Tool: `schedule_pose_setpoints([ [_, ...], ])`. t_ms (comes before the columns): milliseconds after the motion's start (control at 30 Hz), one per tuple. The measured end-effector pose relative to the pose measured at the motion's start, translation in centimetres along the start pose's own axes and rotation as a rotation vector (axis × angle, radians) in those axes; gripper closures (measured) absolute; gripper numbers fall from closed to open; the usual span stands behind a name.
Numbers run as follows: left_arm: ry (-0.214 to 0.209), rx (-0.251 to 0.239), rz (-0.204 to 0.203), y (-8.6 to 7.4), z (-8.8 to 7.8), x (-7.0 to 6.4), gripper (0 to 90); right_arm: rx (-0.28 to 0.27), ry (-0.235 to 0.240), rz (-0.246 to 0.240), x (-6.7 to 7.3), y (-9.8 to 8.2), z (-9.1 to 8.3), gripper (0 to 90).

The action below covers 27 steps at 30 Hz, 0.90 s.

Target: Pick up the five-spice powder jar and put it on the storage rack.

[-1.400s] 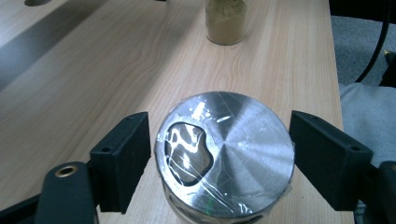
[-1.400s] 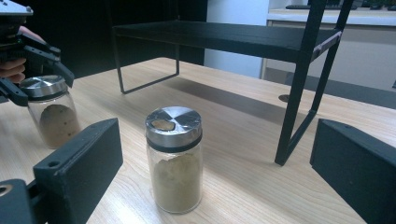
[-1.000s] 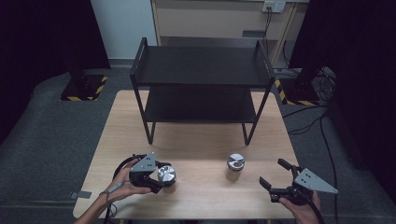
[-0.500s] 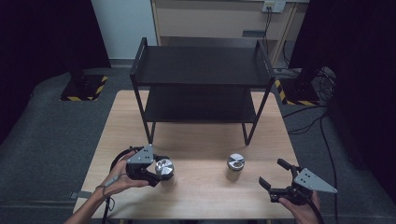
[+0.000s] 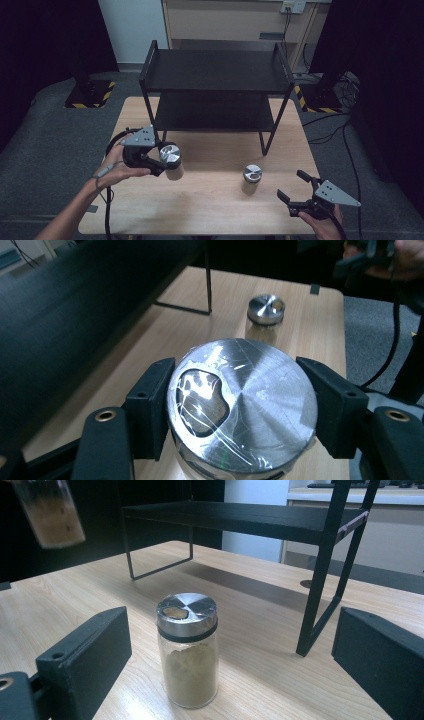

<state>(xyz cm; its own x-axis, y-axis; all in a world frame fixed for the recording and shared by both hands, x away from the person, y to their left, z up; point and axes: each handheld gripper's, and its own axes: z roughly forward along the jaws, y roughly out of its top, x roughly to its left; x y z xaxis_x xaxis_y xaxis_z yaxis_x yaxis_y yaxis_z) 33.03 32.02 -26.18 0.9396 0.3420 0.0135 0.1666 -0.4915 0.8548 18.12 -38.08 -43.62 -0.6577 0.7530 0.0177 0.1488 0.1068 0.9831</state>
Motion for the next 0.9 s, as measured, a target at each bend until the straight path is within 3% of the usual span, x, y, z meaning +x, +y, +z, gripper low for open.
schedule_pose_setpoints([
  [200, -0.002, 0.009, 0.018, 3.7, -1.4, 0.8, 33.9, 0.001, 0.002, 0.001, 0.0, 0.0, 0.1, 2.9],
  [233, -0.001, 0.01, 0.016, 5.0, -1.8, 1.2, 33.9, 0.004, 0.003, 0.002, -0.1, 0.0, 0.1, 2.9],
  [267, -0.001, 0.01, 0.016, 5.0, -1.8, 1.2, 33.9, 0.004, 0.003, 0.002, -0.1, 0.0, 0.1, 2.9],
  [400, 0.013, 0.011, 0.025, 7.5, -2.7, 1.9, 34.0, 0.002, 0.004, 0.002, -0.1, 0.0, 0.1, 2.9],
  [433, 0.016, 0.01, 0.024, 8.8, -3.3, 2.4, 34.0, 0.002, 0.004, 0.002, -0.1, 0.0, 0.0, 2.9],
  [533, 0.019, -0.001, 0.013, 9.9, -3.8, 2.7, 34.0, 0.001, 0.004, 0.004, -0.1, 0.0, 0.0, 2.9],
  [633, 0.031, -0.017, -0.005, 12.4, -4.9, 3.4, 34.0, 0.006, 0.007, 0.012, -0.2, -0.1, 0.1, 2.9],
  [700, 0.034, -0.022, -0.014, 12.9, -5.2, 3.7, 34.0, 0.005, 0.008, 0.011, -0.2, -0.1, 0.1, 2.9],
  [867, 0.081, -0.028, -0.029, 16.1, -6.2, 4.4, 34.0, 0.005, 0.008, 0.014, -0.2, -0.1, 0.1, 2.9],
  [900, 0.081, -0.028, -0.029, 16.1, -6.2, 4.4, 34.0, 0.003, 0.008, 0.015, -0.2, -0.1, 0.0, 2.9],
])
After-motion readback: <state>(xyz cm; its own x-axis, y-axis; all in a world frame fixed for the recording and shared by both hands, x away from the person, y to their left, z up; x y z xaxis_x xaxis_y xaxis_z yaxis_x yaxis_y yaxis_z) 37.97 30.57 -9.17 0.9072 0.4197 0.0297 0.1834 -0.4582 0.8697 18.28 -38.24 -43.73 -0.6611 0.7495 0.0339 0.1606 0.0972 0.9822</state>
